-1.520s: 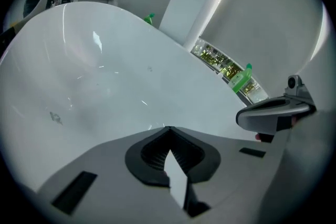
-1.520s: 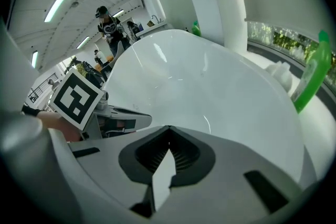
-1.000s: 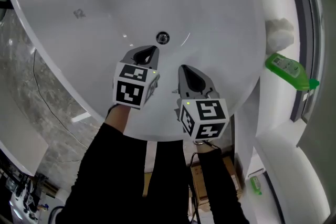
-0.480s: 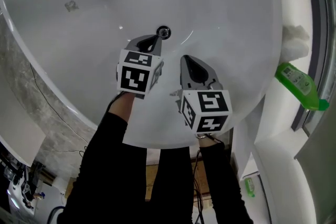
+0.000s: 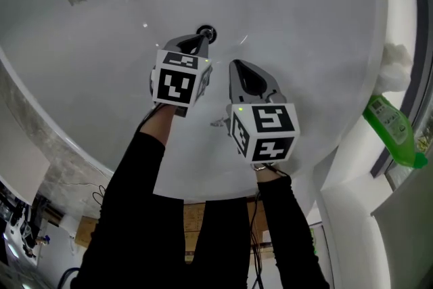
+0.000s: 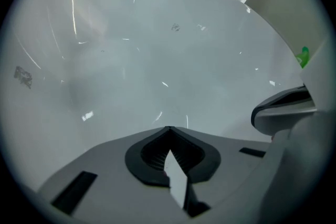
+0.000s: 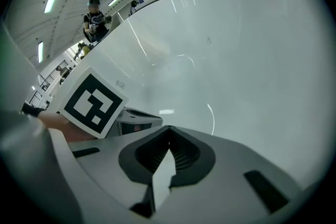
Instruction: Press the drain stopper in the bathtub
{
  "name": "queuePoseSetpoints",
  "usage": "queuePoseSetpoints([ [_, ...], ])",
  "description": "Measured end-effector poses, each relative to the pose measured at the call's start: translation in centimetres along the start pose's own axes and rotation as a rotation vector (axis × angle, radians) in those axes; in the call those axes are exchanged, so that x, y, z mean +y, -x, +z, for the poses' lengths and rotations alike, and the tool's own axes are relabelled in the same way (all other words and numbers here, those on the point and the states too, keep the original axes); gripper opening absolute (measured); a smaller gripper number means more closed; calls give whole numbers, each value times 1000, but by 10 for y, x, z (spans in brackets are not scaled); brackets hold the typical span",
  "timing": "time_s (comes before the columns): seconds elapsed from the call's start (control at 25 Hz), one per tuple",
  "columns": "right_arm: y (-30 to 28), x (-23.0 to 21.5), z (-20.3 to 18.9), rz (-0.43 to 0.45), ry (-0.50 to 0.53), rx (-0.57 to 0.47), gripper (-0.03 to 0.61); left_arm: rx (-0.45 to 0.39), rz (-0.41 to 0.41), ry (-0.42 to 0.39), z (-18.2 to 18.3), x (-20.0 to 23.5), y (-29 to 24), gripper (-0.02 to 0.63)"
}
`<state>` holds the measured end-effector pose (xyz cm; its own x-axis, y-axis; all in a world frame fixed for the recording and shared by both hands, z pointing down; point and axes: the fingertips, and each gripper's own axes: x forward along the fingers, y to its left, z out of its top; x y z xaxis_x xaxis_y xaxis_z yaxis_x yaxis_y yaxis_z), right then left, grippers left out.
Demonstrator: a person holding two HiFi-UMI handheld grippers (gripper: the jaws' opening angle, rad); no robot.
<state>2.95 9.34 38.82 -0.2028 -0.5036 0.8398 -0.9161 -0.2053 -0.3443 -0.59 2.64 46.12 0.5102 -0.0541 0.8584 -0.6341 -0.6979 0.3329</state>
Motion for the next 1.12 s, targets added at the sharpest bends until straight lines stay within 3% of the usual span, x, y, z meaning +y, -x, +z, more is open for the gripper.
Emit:
queuePoseSetpoints([
  [0.36, -39, -13, -10, -1, 22, 69, 2, 57, 24, 32, -25, 16, -39, 5],
  [1.12, -113, -29, -26, 7, 109, 175, 2, 99, 21, 128, -64, 40, -99, 5],
])
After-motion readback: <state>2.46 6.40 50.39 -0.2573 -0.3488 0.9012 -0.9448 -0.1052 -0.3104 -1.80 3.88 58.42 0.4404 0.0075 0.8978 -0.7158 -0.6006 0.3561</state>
